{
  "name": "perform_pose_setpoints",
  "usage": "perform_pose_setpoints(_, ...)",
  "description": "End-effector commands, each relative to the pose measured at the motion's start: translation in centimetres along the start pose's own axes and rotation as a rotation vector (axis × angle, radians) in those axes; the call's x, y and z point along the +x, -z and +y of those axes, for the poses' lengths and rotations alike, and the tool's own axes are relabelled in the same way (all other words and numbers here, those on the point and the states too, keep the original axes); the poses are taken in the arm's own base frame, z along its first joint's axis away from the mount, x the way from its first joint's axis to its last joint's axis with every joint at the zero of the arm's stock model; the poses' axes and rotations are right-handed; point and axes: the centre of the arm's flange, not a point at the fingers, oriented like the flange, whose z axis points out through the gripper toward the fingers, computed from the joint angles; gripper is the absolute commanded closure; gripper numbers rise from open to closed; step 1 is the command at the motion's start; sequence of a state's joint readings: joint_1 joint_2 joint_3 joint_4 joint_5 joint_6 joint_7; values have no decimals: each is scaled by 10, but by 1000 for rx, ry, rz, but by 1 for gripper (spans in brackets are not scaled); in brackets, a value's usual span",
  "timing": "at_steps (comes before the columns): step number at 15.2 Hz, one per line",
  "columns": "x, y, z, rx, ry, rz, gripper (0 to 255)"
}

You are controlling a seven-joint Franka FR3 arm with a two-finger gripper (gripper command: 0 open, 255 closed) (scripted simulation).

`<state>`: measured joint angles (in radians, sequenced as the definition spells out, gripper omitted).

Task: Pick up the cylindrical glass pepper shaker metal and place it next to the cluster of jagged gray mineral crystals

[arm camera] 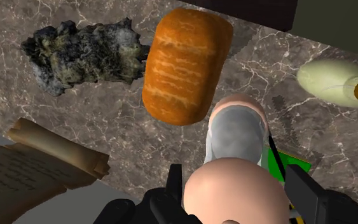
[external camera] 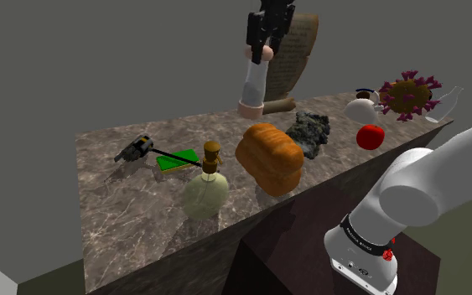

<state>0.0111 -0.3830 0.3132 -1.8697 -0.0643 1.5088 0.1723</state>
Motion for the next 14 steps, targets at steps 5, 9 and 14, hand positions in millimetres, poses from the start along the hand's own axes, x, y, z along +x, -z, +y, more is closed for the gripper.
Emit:
perform_pose_setpoints(5, -47, -12, 63, 1, 1, 0, 255)
perform_pose_setpoints(9, -78, -19, 106, 1, 1, 0, 255)
perform_pose_setpoints(14, -116, -26, 159, 1, 1, 0, 255)
